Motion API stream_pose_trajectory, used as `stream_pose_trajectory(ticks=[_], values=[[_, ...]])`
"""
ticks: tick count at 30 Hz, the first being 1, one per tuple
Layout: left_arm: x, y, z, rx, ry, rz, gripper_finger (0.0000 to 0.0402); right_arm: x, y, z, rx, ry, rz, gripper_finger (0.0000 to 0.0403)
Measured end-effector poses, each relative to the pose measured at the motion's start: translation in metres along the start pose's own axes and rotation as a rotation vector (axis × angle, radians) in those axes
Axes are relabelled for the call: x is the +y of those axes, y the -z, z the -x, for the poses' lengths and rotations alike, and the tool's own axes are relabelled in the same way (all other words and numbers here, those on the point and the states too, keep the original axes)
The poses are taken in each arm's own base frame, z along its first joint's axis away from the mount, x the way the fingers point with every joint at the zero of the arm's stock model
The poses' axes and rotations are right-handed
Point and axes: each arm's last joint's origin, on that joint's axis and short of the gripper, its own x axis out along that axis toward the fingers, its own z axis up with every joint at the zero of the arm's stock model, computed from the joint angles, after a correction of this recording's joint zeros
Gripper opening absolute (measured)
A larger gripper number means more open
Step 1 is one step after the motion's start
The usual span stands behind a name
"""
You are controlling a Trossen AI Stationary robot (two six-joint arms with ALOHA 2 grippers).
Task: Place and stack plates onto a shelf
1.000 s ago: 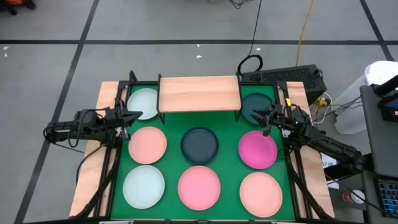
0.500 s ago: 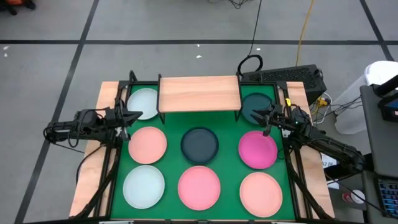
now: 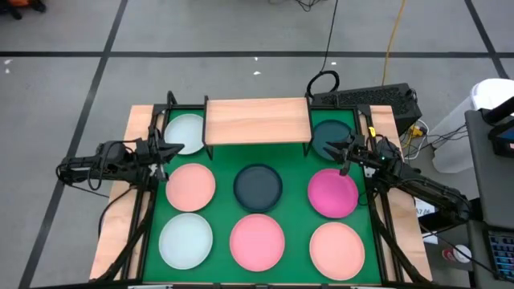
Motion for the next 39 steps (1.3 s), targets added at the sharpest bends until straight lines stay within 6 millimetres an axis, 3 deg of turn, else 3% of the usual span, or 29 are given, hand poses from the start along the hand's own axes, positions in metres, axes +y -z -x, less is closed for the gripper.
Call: stream_pose_trajectory(ticks=[39], values=[[0.0,0.0,0.0,0.0,0.0,0.0,0.0012,0.0008,-0.0029,0.0001,-0.029,-0.011,-0.029,0.0125]])
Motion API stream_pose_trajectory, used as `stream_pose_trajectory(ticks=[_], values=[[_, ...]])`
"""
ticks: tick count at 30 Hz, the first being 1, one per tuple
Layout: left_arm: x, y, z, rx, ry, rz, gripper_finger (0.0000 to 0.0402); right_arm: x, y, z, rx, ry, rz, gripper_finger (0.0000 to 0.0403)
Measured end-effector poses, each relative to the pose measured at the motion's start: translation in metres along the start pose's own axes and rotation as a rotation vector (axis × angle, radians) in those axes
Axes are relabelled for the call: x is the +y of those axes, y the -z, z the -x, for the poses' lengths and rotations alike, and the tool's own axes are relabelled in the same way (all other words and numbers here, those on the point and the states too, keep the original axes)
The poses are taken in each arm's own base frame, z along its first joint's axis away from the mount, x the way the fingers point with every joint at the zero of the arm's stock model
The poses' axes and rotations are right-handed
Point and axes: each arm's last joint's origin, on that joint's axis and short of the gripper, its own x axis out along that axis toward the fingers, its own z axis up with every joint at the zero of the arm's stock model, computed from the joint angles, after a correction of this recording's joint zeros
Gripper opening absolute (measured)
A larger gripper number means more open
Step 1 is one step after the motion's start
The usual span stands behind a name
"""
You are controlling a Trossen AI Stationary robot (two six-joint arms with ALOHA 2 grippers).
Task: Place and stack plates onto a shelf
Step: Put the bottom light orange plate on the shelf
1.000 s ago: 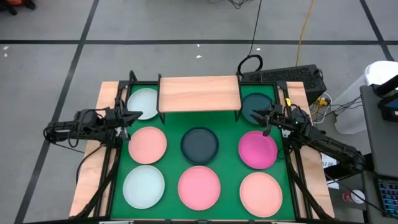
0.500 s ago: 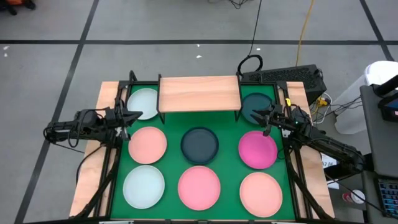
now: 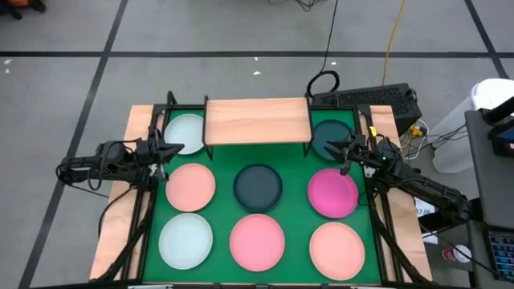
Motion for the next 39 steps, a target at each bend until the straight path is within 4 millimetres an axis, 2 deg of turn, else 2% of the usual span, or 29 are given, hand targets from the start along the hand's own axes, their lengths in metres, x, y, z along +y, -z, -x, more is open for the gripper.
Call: stream_pose_trajectory(ticks=[4,10,15,24,26,30,33,34,37,39], values=[[0.0,0.0,0.0,0.0,0.0,0.0,0.0012,0.001,-0.004,0.0,-0.044,-0.016,-0.166,0.0125],[0.0,0.0,0.0,0.0,0.0,0.0,0.0012,0.002,-0.008,0.0,-0.08,-0.036,-0.291,0.0125],[0.0,0.0,0.0,0.0,0.0,0.0,0.0012,0.002,-0.009,0.0,-0.092,-0.028,-0.24,0.0125],[0.0,0.0,0.0,0.0,0.0,0.0,0.0012,-0.004,-0.011,0.001,-0.187,0.179,-0.218,0.0125],[0.0,0.0,0.0,0.0,0.0,0.0,0.0012,-0.002,-0.013,0.001,-0.192,0.139,-0.236,0.0125],[0.0,0.0,0.0,0.0,0.0,0.0,0.0012,0.008,-0.026,0.004,-0.255,-0.102,-0.183,0.0125],[0.0,0.0,0.0,0.0,0.0,0.0,0.0012,0.011,-0.03,0.004,-0.257,-0.138,-0.112,0.0125],[0.0,0.0,0.0,0.0,0.0,0.0,0.0012,0.014,-0.039,0.006,-0.26,-0.157,-0.084,0.0125],[0.0,0.0,0.0,0.0,0.0,0.0,0.0012,0.019,-0.052,0.005,-0.165,-0.172,-0.059,0.0125],[0.0,0.0,0.0,0.0,0.0,0.0,0.0012,0.018,-0.048,0.001,-0.043,-0.158,-0.068,0.0125]])
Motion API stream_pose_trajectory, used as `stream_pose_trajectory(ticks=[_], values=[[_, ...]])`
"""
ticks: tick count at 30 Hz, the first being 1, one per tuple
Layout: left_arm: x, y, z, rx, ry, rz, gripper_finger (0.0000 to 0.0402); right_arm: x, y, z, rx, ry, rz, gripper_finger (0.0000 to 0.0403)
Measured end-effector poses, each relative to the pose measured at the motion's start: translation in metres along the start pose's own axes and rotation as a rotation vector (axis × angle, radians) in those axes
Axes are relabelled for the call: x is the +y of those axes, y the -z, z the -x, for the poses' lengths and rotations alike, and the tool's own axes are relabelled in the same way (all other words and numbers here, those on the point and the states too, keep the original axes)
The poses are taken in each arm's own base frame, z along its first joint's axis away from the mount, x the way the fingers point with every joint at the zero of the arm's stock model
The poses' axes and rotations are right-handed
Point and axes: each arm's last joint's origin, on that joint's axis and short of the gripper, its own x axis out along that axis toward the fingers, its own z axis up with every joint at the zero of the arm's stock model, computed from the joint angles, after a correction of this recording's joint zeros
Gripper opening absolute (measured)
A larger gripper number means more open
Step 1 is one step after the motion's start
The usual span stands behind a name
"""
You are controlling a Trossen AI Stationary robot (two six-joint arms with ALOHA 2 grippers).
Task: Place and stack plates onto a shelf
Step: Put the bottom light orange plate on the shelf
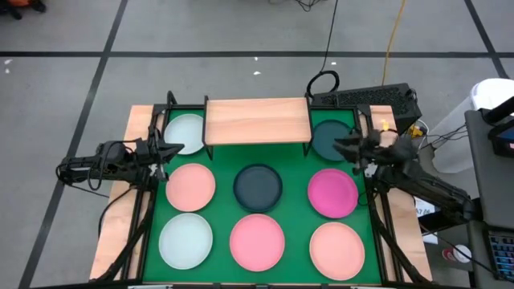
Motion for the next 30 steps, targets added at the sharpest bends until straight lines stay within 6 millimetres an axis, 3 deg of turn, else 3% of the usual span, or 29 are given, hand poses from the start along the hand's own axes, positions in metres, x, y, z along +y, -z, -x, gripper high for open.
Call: stream_pose_trajectory(ticks=[4,10,15,23,30], values=[[0.0,0.0,0.0,-0.001,0.0,0.0,0.0012,-0.004,0.005,-0.009,0.149,0.041,-0.026,0.0125],[0.0,0.0,0.0,0.0,0.0,0.0,0.0012,0.003,0.019,-0.028,0.369,-0.117,-0.019,0.0125],[0.0,0.0,0.0,0.0,0.0,0.0,0.0012,0.011,0.029,-0.04,0.611,0.001,0.018,0.0125],[0.0,0.0,0.0,0.0,0.0,0.0,0.0012,0.051,0.025,-0.058,0.716,-0.046,0.076,0.0125],[0.0,0.0,0.0,0.0,0.0,0.0,0.0012,0.089,0.029,-0.052,0.788,-0.013,0.053,0.0125]])
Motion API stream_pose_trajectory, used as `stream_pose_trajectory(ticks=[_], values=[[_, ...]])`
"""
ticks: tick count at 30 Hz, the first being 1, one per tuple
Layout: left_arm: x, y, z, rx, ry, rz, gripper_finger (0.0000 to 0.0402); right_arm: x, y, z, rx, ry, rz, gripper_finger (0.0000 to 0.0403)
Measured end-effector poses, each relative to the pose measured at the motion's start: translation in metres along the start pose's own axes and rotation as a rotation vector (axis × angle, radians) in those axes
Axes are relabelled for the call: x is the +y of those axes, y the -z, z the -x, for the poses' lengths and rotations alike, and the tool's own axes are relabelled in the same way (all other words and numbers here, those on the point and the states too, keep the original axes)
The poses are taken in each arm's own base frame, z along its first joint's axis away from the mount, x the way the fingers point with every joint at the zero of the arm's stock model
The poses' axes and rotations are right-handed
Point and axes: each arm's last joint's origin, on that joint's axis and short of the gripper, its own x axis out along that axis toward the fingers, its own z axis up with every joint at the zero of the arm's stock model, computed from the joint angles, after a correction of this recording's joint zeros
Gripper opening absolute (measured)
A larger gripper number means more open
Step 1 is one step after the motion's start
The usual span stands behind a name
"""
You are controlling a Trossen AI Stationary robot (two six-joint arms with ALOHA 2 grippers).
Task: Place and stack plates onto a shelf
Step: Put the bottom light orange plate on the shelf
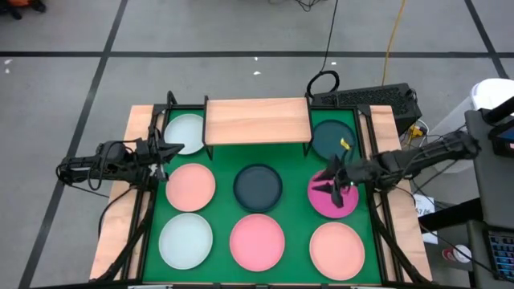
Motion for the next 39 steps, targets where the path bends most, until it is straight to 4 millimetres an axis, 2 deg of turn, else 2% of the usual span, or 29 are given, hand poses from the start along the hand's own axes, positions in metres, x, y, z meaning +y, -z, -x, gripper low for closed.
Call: stream_pose_trajectory(ticks=[7,17,29,35,39], values=[[0.0,0.0,0.0,0.0,0.0,0.0,0.0012,0.036,0.013,-0.005,0.085,-0.043,-0.016,0.0125],[0.0,0.0,0.0,0.0,0.0,0.0,0.0012,0.082,0.033,-0.02,0.297,-0.079,-0.079,0.0125],[0.0,0.0,0.0,0.0,0.0,0.0,0.0012,0.13,0.056,-0.039,0.293,-0.266,-0.152,0.0125],[0.0,0.0,0.0,0.0,0.0,0.0,0.0012,0.156,0.054,-0.045,0.326,-0.237,-0.106,0.0125],[0.0,0.0,0.0,0.0,0.0,0.0,0.0012,0.169,0.056,-0.047,0.426,-0.158,-0.056,0.0125]])
